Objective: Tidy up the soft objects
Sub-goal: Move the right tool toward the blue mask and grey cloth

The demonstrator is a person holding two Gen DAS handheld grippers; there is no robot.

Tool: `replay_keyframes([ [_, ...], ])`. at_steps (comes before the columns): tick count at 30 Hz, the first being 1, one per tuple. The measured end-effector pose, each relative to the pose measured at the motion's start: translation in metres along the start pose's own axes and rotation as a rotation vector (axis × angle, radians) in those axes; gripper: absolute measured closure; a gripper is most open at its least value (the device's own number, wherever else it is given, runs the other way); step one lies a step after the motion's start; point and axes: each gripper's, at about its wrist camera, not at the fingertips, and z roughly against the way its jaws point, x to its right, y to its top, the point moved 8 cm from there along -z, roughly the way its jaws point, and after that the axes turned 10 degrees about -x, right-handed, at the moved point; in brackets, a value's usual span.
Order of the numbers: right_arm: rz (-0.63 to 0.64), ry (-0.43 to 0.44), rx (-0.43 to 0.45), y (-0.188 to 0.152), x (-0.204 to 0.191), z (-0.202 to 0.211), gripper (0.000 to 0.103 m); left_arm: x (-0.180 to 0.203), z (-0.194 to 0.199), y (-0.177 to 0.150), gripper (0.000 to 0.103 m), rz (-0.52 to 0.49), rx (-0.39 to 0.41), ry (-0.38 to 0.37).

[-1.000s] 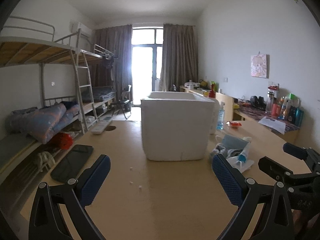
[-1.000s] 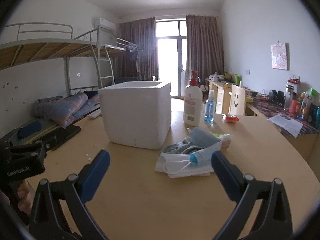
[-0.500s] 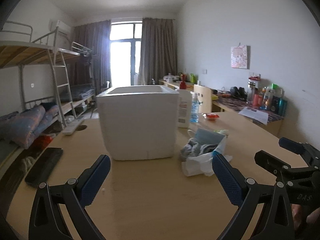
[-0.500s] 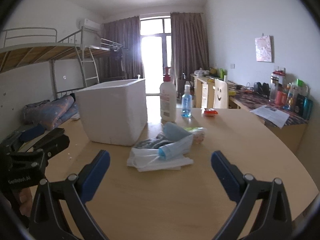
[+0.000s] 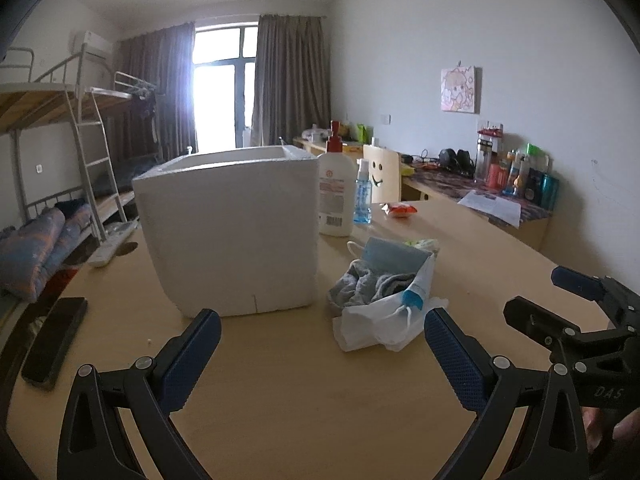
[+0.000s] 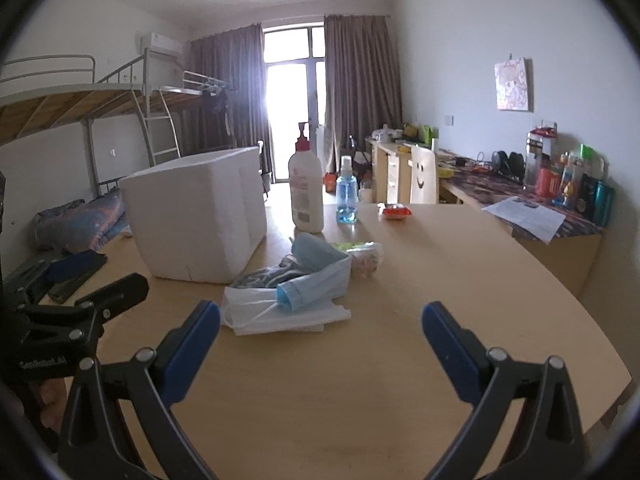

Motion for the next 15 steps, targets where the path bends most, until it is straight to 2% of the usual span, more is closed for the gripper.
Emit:
replay_keyframes([
  [9,0.003,0.030,-0.059,0.010,-0.003,-0.022,0.001,-0.012,-0.025,0.000,0.001,-0.007,-0.065,0.004],
  [15,-0.016,0.052,-0.130,0.019,-0.003,-0.046,0.001,-0.022,-0.037,0.005,0.001,0.009,-0.090,0.017],
])
